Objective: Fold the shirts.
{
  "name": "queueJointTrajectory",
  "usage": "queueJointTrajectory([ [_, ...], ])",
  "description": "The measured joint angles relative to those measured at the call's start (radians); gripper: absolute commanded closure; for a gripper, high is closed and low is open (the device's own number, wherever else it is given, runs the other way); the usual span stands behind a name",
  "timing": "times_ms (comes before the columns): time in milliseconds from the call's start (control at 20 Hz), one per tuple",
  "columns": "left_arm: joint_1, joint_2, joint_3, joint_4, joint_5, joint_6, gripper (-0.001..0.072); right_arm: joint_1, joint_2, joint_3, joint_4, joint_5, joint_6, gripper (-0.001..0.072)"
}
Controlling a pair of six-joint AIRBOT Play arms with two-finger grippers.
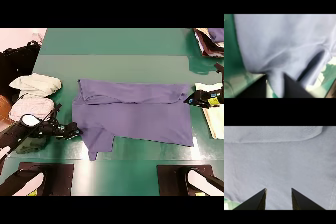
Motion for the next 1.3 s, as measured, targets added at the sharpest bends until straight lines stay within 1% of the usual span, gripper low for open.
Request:
queueJointTrajectory([
  [200, 0.000, 0.000, 0.005, -0.008, -0.039, 0.044, 0.0682, -0.006, 0.000, -0.002, -0.001, 0.026, 0.003, 0.0348],
  [400, 0.000, 0.004, 0.049, 0.000, -0.104, 0.067, 0.0682, -0.100, 0.029, -0.070, -0.034, 0.096, 0.004, 0.0344],
  [450, -0.001, 0.007, 0.065, 0.003, -0.115, 0.070, 0.0682, -0.140, 0.044, -0.109, -0.063, 0.105, 0.004, 0.0267],
  [500, -0.001, 0.009, 0.081, 0.007, -0.123, 0.073, 0.0682, -0.180, 0.058, -0.150, -0.095, 0.114, 0.005, 0.0162],
  [550, -0.001, 0.011, 0.099, 0.009, -0.129, 0.074, 0.0681, -0.226, 0.070, -0.198, -0.126, 0.121, 0.005, 0.0162],
  [600, -0.001, 0.011, 0.114, 0.010, -0.133, 0.077, 0.0682, -0.269, 0.077, -0.243, -0.147, 0.122, 0.005, 0.0167],
  [700, -0.001, 0.013, 0.143, 0.014, -0.139, 0.088, 0.0681, -0.351, 0.088, -0.330, -0.168, 0.118, 0.005, 0.0311],
  [900, -0.001, 0.014, 0.170, 0.017, -0.145, 0.104, 0.0681, -0.429, 0.094, -0.449, -0.173, 0.071, 0.005, 0.0310],
  [1100, -0.001, 0.014, 0.177, 0.018, -0.146, 0.121, 0.0680, -0.428, 0.061, -0.492, -0.186, 0.022, 0.025, 0.0310],
  [1250, -0.001, 0.014, 0.179, 0.018, -0.147, 0.127, 0.0680, -0.414, 0.032, -0.499, -0.181, 0.017, 0.041, 0.0313],
  [1300, -0.001, 0.014, 0.180, 0.018, -0.147, 0.129, 0.0680, -0.412, 0.027, -0.501, -0.181, 0.010, 0.047, 0.0349],
])
